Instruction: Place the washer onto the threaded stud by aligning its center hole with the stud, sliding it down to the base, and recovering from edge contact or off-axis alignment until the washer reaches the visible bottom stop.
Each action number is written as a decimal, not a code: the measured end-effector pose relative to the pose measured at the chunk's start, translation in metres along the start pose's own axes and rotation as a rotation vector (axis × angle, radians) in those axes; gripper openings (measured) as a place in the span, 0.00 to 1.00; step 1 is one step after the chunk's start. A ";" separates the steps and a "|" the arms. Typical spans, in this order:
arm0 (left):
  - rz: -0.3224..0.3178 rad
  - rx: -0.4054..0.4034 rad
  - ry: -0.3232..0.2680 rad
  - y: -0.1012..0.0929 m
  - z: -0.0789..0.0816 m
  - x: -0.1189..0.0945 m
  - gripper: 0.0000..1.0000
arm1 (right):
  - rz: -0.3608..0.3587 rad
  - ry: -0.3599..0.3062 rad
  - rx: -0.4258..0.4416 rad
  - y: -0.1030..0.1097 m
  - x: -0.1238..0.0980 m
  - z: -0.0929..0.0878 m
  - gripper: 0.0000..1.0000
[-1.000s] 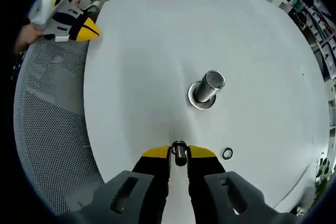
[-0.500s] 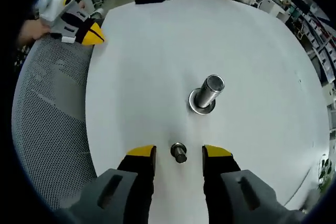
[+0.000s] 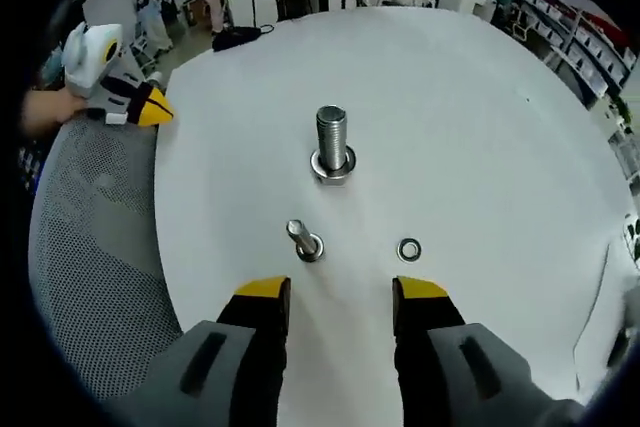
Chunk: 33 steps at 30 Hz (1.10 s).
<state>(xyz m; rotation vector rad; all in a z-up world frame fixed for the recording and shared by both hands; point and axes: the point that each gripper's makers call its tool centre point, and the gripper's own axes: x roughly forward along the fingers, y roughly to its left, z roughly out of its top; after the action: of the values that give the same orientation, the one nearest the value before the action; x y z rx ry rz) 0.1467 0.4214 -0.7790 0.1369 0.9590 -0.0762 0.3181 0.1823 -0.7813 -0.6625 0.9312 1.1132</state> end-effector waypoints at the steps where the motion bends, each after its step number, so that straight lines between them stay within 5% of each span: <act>1: -0.002 0.001 -0.001 0.000 0.000 0.000 0.00 | -0.005 -0.002 0.012 -0.004 -0.001 -0.002 0.42; 11: 0.003 -0.003 -0.005 0.001 0.001 0.000 0.00 | -0.051 0.016 0.010 -0.028 0.005 -0.005 0.39; 23: 0.001 -0.003 -0.002 0.001 0.000 0.000 0.00 | -0.043 0.010 0.111 -0.035 0.023 0.007 0.34; 33: 0.003 0.000 -0.002 0.001 0.000 0.000 0.00 | -0.036 0.032 0.045 -0.038 0.025 0.014 0.30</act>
<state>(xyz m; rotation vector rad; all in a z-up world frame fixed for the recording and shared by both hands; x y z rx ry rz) 0.1470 0.4222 -0.7788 0.1385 0.9566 -0.0739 0.3620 0.1926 -0.7971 -0.6592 0.9658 1.0493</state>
